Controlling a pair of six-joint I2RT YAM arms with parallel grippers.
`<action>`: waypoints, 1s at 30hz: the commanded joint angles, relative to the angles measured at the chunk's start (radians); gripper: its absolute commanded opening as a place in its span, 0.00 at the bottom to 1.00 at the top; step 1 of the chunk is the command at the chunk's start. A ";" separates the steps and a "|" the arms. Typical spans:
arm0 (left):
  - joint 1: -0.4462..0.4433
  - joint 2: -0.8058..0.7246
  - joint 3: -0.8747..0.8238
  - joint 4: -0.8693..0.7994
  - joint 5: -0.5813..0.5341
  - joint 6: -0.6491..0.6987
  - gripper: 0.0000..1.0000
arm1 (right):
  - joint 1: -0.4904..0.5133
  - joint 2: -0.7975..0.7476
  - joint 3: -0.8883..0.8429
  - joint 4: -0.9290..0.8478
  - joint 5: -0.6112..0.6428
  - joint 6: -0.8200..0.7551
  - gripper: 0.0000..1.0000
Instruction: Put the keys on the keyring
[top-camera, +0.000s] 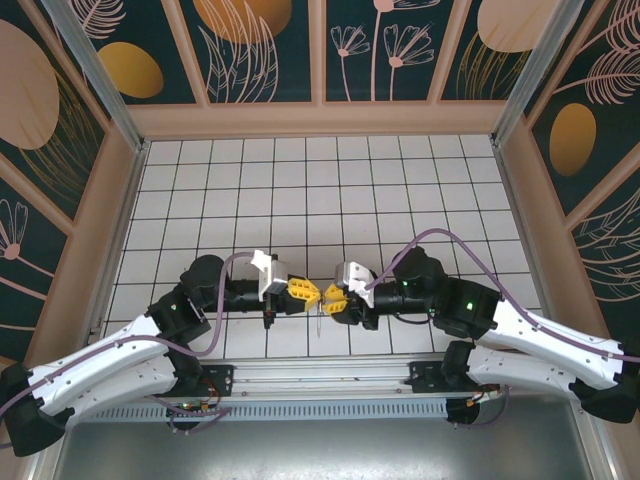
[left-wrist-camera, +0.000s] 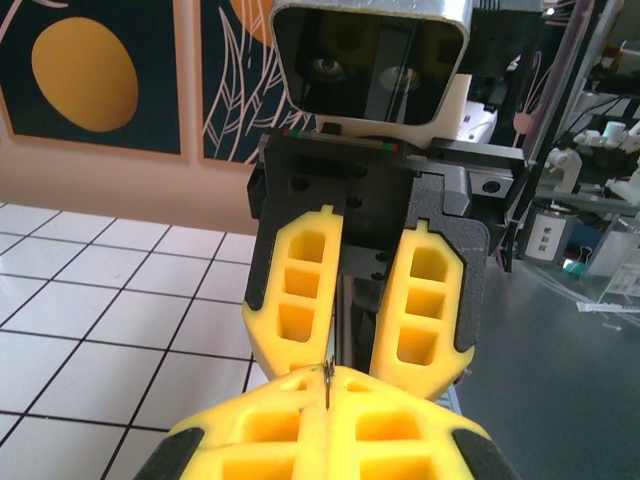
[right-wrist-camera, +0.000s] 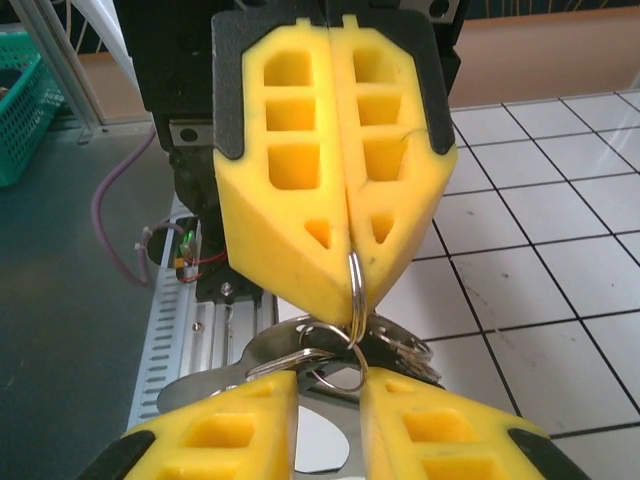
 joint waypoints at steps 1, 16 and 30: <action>-0.004 -0.012 -0.012 0.122 0.022 -0.027 0.00 | -0.001 -0.015 -0.013 0.084 -0.017 0.024 0.18; -0.004 -0.009 -0.036 0.205 0.037 -0.046 0.00 | -0.002 0.023 -0.019 0.092 -0.037 0.038 0.00; -0.004 -0.013 -0.074 0.285 0.032 -0.069 0.00 | 0.000 0.043 -0.039 0.143 -0.049 0.059 0.04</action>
